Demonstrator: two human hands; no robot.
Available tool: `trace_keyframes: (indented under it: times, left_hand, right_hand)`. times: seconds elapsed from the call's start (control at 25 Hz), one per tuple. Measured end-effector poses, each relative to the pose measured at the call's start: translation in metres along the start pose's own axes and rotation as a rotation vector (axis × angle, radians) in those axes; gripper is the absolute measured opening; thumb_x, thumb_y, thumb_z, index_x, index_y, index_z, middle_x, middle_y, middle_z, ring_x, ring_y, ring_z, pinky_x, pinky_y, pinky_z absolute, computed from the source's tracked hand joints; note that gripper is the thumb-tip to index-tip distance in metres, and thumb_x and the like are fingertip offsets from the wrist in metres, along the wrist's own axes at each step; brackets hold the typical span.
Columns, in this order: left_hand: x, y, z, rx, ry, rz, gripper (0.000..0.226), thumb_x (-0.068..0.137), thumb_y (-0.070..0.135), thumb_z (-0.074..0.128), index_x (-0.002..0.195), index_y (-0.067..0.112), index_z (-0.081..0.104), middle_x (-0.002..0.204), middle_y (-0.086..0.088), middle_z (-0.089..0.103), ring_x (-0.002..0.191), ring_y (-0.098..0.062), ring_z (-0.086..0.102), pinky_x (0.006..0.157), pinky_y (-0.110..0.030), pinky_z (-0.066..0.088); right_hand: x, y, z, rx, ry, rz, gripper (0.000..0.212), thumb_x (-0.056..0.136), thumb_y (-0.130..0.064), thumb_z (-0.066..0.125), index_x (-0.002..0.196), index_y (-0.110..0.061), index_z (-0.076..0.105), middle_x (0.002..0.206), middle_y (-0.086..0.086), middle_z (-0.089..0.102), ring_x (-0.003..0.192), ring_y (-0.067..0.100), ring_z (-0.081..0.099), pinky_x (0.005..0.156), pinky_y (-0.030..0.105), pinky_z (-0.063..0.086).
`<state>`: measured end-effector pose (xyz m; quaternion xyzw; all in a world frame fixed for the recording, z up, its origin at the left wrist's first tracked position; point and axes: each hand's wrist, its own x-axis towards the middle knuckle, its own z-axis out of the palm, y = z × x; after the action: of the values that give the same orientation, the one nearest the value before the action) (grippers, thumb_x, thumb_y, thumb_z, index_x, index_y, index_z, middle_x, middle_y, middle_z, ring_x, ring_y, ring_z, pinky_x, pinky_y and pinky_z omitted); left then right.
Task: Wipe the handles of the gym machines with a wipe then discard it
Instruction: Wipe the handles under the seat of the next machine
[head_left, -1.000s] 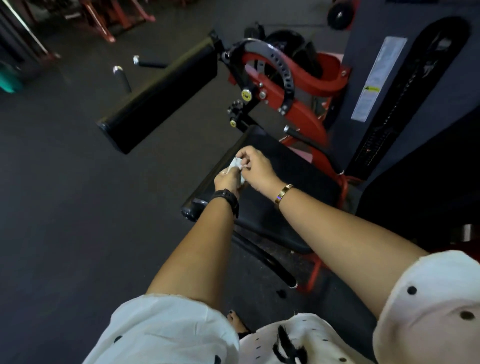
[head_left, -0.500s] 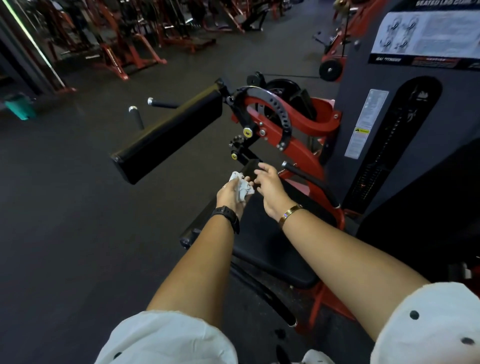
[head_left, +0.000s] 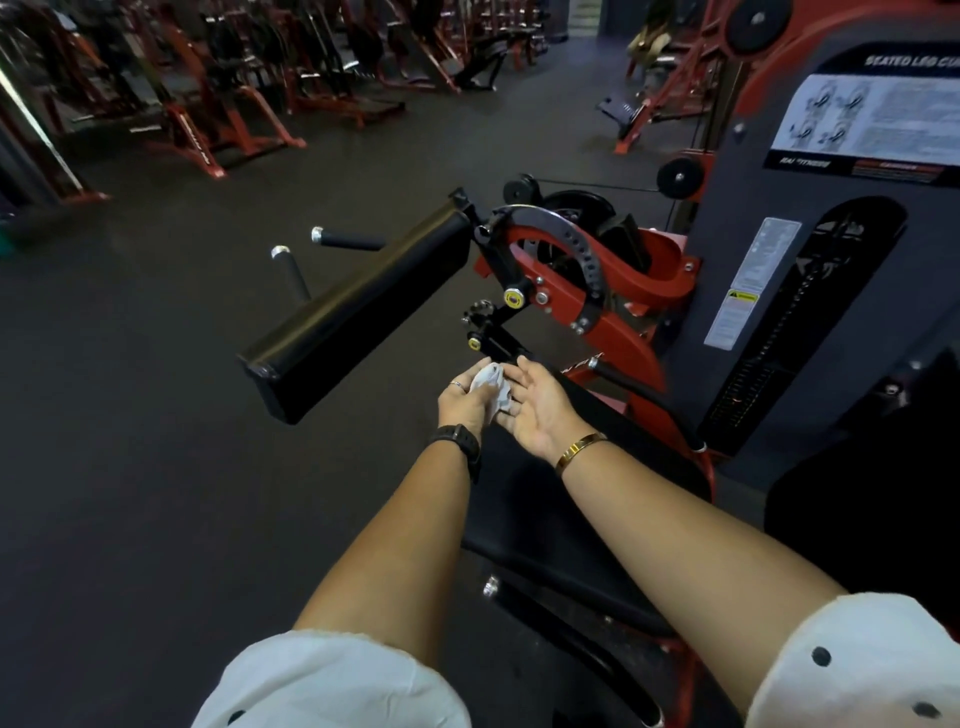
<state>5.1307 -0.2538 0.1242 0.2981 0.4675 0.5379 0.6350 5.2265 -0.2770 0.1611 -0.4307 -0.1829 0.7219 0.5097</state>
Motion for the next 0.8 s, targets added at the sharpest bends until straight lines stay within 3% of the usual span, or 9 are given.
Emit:
trace_keyframes:
  times: [0.12, 0.2, 0.36, 0.48, 0.64, 0.8]
  left_hand:
    - [0.020, 0.019, -0.016, -0.127, -0.080, -0.133, 0.028, 0.090, 0.014, 0.052, 0.112, 0.001, 0.063, 0.113, -0.020, 0.065, 0.103, -0.034, 0.064, 0.093, -0.044, 0.051]
    - [0.028, 0.029, -0.023, -0.228, -0.136, -0.220, 0.035, 0.092, 0.033, 0.046, 0.102, 0.003, 0.062, 0.108, -0.020, 0.063, 0.096, -0.034, 0.062, 0.087, -0.042, 0.050]
    - [0.053, 0.029, -0.026, -0.268, -0.122, -0.244, 0.050, 0.095, 0.044, 0.040, 0.115, 0.002, 0.058, 0.117, -0.022, 0.061, 0.108, -0.036, 0.058, 0.103, -0.049, 0.042]
    - [0.070, 0.027, -0.017, -0.229, -0.144, -0.258, 0.058, 0.094, 0.050, 0.040, 0.116, 0.000, 0.060, 0.113, -0.021, 0.065, 0.102, -0.035, 0.062, 0.098, -0.047, 0.045]
    - [0.101, 0.024, 0.009, -0.193, -0.159, -0.275, 0.056, 0.093, 0.053, 0.042, 0.107, 0.004, 0.063, 0.099, -0.016, 0.070, 0.091, -0.030, 0.066, 0.090, -0.043, 0.049]
    - [0.137, 0.025, 0.050, -0.154, -0.208, -0.284, 0.061, 0.093, 0.055, 0.041, 0.117, 0.002, 0.060, 0.112, -0.018, 0.066, 0.100, -0.032, 0.064, 0.095, -0.046, 0.048]
  right_hand:
    - [0.019, 0.004, 0.018, 0.023, 0.048, -0.036, 0.022, 0.097, -0.024, 0.044, 0.101, -0.011, 0.062, 0.108, 0.005, 0.066, 0.095, 0.020, 0.064, 0.083, 0.035, 0.053]
    - [0.030, 0.007, 0.023, 0.053, 0.087, -0.060, 0.019, 0.096, -0.022, 0.046, 0.097, -0.012, 0.062, 0.099, 0.005, 0.068, 0.091, 0.020, 0.065, 0.078, 0.035, 0.054]
    - [0.052, 0.009, 0.019, 0.041, 0.161, -0.083, 0.022, 0.094, -0.027, 0.049, 0.106, -0.012, 0.060, 0.102, 0.004, 0.066, 0.092, 0.020, 0.064, 0.075, 0.034, 0.054]
    - [0.067, 0.001, 0.012, 0.046, 0.210, -0.122, 0.031, 0.094, -0.032, 0.050, 0.117, -0.012, 0.055, 0.105, 0.006, 0.066, 0.093, 0.020, 0.065, 0.078, 0.033, 0.053]
    - [0.090, -0.022, -0.004, 0.088, 0.277, -0.152, 0.031, 0.093, -0.034, 0.050, 0.117, -0.014, 0.053, 0.111, 0.009, 0.064, 0.095, 0.021, 0.064, 0.080, 0.034, 0.052]
    - [0.115, -0.062, -0.024, 0.133, 0.305, -0.193, 0.036, 0.094, -0.034, 0.049, 0.124, -0.013, 0.049, 0.111, 0.009, 0.063, 0.095, 0.022, 0.063, 0.085, 0.037, 0.050]
